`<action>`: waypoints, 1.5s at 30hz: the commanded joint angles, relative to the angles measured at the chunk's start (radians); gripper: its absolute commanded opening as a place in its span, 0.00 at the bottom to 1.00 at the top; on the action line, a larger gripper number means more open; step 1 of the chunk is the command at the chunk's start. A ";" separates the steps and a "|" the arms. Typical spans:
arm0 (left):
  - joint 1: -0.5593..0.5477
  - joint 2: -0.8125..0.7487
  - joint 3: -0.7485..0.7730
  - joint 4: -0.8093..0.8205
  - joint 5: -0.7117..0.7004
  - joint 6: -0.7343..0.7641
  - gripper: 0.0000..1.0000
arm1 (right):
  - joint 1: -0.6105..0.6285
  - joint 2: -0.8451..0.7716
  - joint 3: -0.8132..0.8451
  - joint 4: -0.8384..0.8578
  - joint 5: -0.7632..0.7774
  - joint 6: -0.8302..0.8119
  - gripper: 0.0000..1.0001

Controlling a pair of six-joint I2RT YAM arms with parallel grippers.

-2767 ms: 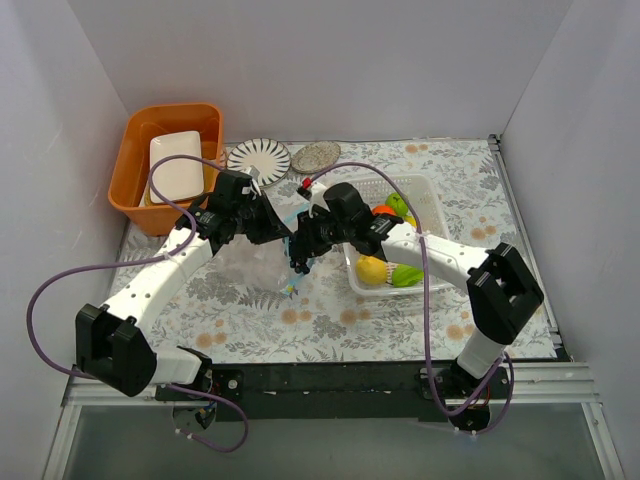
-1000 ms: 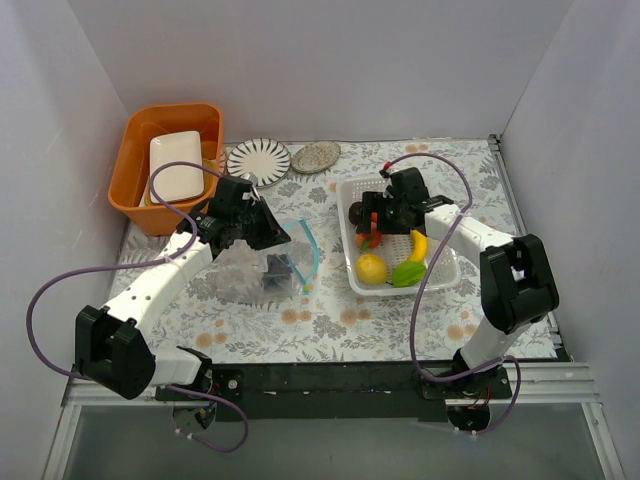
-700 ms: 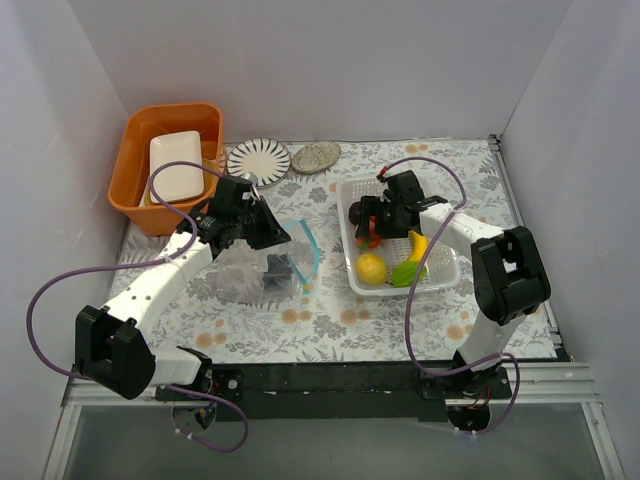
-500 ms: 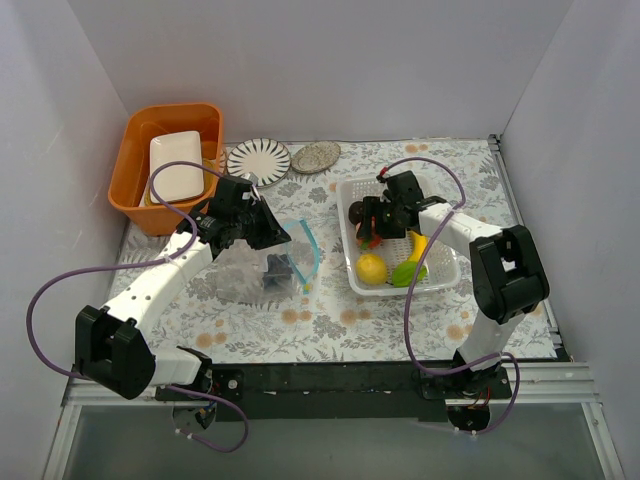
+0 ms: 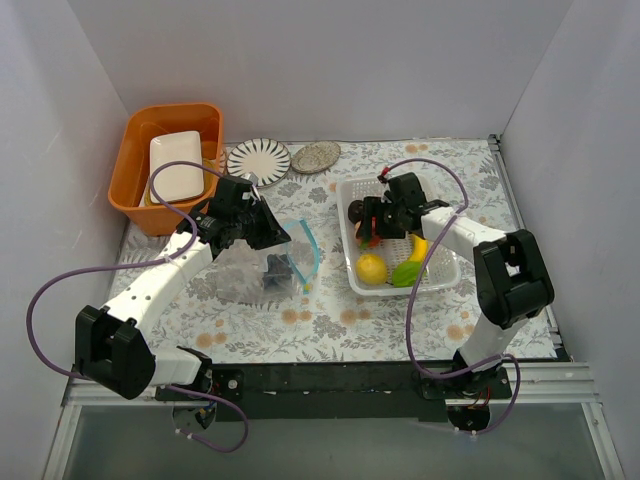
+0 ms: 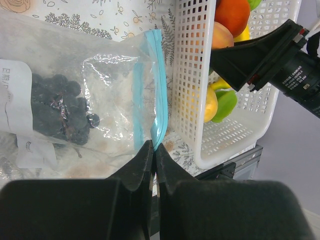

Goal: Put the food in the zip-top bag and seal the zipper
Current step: Pick up the fake fruit from the bin, then place the fake fruit in the zipper food storage bag.

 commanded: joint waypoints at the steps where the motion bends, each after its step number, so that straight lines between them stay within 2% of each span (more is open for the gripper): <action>1: -0.002 -0.019 0.005 -0.004 -0.002 0.016 0.00 | 0.000 -0.105 -0.025 0.036 -0.028 0.002 0.28; 6: -0.002 -0.017 -0.001 0.000 0.003 0.018 0.00 | 0.019 -0.216 -0.057 0.028 -0.034 0.009 0.29; 10: -0.004 -0.014 0.001 0.005 0.006 0.015 0.00 | 0.088 -0.269 -0.061 0.044 -0.063 0.029 0.30; 15: -0.002 -0.013 0.005 0.004 0.008 0.016 0.00 | 0.163 -0.306 -0.084 0.154 -0.152 0.100 0.31; 25: -0.004 -0.027 0.011 0.002 0.011 0.012 0.00 | 0.312 -0.179 -0.031 0.266 -0.237 0.150 0.31; 34: -0.002 -0.090 0.060 -0.006 0.009 -0.002 0.00 | 0.353 -0.055 0.014 0.461 -0.330 0.218 0.35; 37: -0.002 -0.105 0.070 -0.010 -0.005 -0.004 0.00 | 0.361 -0.004 0.081 0.499 -0.422 0.210 0.48; 38: -0.002 -0.111 0.067 -0.007 -0.009 -0.004 0.00 | 0.366 0.017 0.095 0.496 -0.447 0.206 0.57; 40: -0.002 -0.131 0.056 0.002 -0.029 -0.010 0.00 | 0.367 0.042 0.130 0.507 -0.503 0.203 0.66; 43: -0.002 -0.151 0.039 0.023 -0.043 -0.019 0.00 | 0.366 0.053 0.141 0.402 -0.472 0.151 0.76; 45: -0.002 -0.162 0.039 0.027 -0.057 -0.027 0.00 | 0.367 0.008 0.126 0.369 -0.392 0.117 0.85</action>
